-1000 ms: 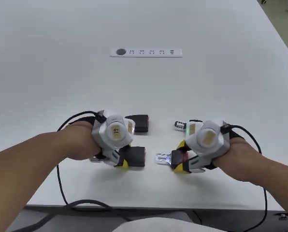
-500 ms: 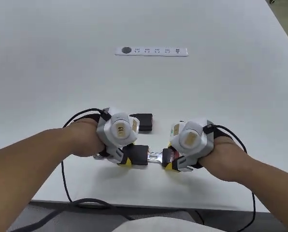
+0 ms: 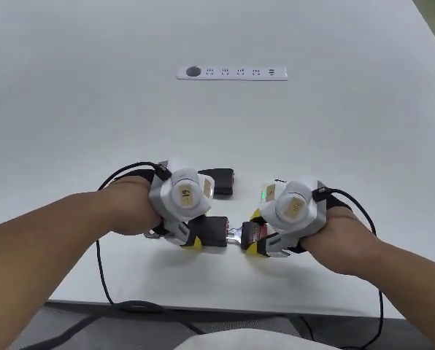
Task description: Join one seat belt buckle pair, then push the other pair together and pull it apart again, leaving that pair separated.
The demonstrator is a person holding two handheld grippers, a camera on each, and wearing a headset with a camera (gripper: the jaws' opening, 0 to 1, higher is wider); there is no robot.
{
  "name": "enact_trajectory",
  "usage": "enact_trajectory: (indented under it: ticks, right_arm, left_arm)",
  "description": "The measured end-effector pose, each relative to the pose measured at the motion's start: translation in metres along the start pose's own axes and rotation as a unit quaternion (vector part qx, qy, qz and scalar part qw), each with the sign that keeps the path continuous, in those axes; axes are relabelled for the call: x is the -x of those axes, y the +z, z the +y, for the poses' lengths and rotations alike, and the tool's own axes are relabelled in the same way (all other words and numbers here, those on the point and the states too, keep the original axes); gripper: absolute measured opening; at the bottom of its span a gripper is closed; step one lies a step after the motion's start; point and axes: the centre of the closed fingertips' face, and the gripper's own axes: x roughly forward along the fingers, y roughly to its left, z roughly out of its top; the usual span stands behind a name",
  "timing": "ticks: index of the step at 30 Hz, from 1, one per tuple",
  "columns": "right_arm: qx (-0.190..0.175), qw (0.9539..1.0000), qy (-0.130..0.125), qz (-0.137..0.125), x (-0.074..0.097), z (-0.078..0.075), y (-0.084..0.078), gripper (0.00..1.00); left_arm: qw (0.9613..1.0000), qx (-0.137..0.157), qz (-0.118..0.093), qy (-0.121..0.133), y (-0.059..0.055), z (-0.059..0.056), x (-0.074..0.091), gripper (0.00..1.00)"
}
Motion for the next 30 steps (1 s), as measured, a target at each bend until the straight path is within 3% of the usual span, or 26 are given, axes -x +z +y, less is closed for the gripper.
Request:
enact_trajectory:
  ticks: [13,30]
  right_arm:
    - [-0.007,0.9999,0.009,0.000,-0.0038,0.0021,0.0061,0.31]
    - [-0.003,0.9999,-0.012,0.011,-0.0029,0.0027,0.0087,0.31]
  left_arm:
    - [1.0000,-0.004,0.000,-0.003,0.0011,-0.0009,0.0001,0.32]
    - [1.0000,-0.001,0.004,-0.005,0.0042,-0.0022,0.0020,0.32]
